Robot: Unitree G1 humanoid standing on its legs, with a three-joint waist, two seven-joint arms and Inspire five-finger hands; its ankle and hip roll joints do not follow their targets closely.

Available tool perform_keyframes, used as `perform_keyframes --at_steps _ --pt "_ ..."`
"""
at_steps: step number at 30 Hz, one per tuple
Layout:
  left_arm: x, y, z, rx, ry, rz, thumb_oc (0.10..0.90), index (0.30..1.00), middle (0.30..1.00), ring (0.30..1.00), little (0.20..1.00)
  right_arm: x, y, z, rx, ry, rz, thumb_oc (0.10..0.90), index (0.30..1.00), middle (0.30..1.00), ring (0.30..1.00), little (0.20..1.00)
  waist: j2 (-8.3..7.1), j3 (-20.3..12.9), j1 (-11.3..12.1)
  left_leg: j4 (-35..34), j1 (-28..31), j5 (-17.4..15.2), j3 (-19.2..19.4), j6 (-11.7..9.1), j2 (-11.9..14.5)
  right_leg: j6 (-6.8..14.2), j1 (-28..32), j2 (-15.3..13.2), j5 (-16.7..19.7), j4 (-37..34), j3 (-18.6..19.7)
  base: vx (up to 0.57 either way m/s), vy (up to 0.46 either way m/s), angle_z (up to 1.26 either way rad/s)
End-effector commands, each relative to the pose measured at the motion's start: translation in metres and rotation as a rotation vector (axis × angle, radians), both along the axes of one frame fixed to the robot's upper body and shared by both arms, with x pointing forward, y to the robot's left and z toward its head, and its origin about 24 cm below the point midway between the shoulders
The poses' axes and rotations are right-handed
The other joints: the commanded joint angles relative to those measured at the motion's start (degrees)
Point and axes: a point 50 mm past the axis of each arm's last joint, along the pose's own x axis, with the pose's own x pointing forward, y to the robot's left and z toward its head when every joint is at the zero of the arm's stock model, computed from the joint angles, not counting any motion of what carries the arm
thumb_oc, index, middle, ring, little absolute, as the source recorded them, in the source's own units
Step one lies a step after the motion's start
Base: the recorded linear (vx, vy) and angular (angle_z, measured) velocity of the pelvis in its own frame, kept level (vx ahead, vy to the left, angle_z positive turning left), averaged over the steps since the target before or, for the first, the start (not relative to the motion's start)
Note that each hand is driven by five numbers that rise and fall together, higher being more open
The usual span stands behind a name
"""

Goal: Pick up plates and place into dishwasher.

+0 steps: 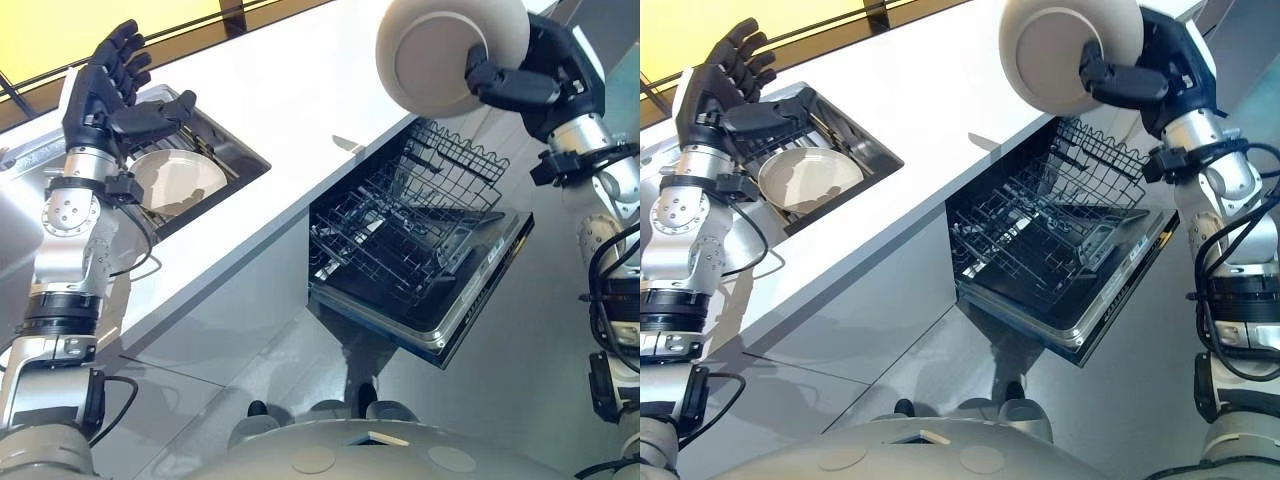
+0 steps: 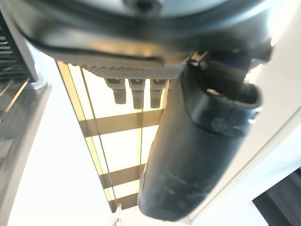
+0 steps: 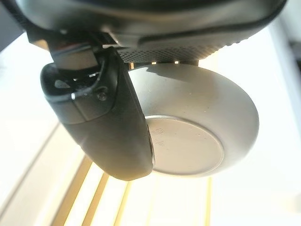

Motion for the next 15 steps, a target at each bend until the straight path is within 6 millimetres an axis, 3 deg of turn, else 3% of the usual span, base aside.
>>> perform_keyframes --at_steps 1,5,8,15 --pt "-0.016 0.017 0.051 0.044 -0.244 0.025 0.8 0.9 0.9 0.9 0.9 -0.018 -0.029 0.057 -0.092 -0.311 -0.172 0.1 0.3 0.3 0.3 0.2 2.69 -4.51 -0.28 0.54 -1.41 -4.01 0.41 5.17 -5.45 -1.76 -0.96 5.59 -9.42 8.16 -1.01 0.02 -0.008 0.04" --pt "-0.019 0.024 0.046 0.01 -0.245 0.055 0.8 0.9 0.9 0.9 0.9 -0.022 -0.047 0.041 -0.102 -0.262 -0.251 0.1 0.3 0.3 0.3 0.2 3.0 -4.21 -0.54 0.57 -1.32 -3.99 0.52 5.02 -5.35 -1.86 -0.98 5.69 -9.76 8.64 -1.09 0.01 -0.002 0.01" --pt "-0.023 0.028 0.043 0.011 -0.246 0.092 0.8 0.9 0.9 0.9 0.9 -0.025 -0.055 0.017 -0.161 -0.171 -0.288 0.1 0.3 0.3 0.3 0.2 3.31 -3.61 -0.55 0.68 -1.34 -3.89 0.47 4.98 -5.25 -2.07 -1.1 5.72 -10.23 9.32 -1.28 0.0 0.0 0.0" --pt "-0.025 0.025 0.038 0.018 -0.249 0.1 0.8 0.9 0.9 0.9 0.9 -0.019 -0.058 -0.017 -0.274 -0.067 -0.433 0.1 0.3 0.3 0.3 0.2 3.89 -2.52 0.61 0.92 -1.61 -3.42 -0.57 4.81 -5.18 -2.46 -0.93 5.77 -10.57 9.7 -1.94 0.01 0.003 0.02"
